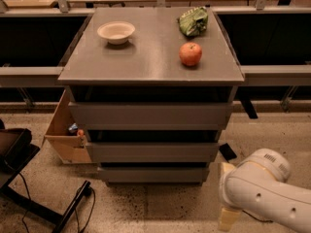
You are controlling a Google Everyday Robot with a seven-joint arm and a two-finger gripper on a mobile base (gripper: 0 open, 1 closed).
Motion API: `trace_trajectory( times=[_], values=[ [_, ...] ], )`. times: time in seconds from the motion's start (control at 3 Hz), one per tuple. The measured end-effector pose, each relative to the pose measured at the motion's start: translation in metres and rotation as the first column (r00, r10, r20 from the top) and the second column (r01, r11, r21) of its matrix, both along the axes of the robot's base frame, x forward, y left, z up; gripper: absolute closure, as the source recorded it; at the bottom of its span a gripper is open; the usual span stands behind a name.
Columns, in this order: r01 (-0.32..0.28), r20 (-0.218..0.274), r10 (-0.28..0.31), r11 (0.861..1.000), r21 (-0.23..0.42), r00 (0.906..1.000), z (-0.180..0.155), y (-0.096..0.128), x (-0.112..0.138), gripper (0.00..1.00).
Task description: Open bottom drawer
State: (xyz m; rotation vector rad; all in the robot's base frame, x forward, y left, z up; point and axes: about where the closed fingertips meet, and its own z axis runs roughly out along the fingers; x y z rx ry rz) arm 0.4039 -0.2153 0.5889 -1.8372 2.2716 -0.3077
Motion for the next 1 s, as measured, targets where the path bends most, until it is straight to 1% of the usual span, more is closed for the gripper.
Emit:
trace_trajectory(
  times=[0.33, 0.67, 1.0],
  values=[
    [0.006, -0.040, -0.004, 0.999, 0.046, 0.9992, -0.078, 0.009, 0.009, 0.00],
    [0.048, -0.047, -0.044, 0.995, 0.089, 0.9979, -0.136, 0.009, 0.028, 0.00],
    [0.029, -0.036, -0.026, 0.994, 0.102, 0.9990, -0.175, 0.011, 0.054, 0.00]
  ],
)
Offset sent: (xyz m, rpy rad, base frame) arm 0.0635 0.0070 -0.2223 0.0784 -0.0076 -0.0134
